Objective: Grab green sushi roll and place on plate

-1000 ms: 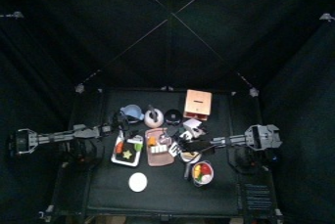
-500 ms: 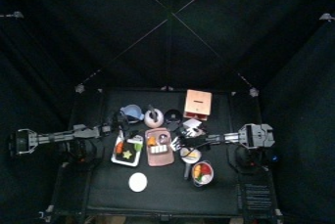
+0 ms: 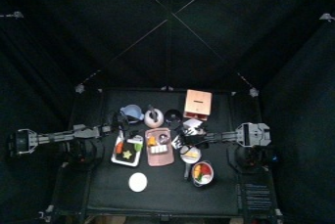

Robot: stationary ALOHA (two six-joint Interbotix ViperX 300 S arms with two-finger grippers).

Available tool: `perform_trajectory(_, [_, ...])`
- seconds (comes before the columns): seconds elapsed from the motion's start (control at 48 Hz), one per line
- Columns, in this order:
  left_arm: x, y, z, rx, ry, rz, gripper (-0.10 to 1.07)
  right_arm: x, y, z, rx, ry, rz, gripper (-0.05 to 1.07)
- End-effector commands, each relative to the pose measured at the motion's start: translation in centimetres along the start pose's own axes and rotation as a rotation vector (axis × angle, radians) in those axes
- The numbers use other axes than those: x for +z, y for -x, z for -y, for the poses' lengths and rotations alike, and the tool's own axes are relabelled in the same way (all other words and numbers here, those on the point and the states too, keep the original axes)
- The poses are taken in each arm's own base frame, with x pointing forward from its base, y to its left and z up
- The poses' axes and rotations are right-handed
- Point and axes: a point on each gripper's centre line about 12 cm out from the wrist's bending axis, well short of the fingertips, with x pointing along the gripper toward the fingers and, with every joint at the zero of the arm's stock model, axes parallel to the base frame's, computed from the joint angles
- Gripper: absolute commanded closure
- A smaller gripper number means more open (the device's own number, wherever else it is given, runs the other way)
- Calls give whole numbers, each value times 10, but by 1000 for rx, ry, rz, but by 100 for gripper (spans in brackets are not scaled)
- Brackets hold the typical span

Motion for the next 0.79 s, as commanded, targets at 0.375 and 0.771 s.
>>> perform_trajectory(0.375, [7,-1,-1,2,-3,22,-2,9,-1,3,14,-34,-1,11])
perform_trajectory(0.771, [6,-1,-1,2,-3,20,-2,12,-7,0,26,-41,-1,11])
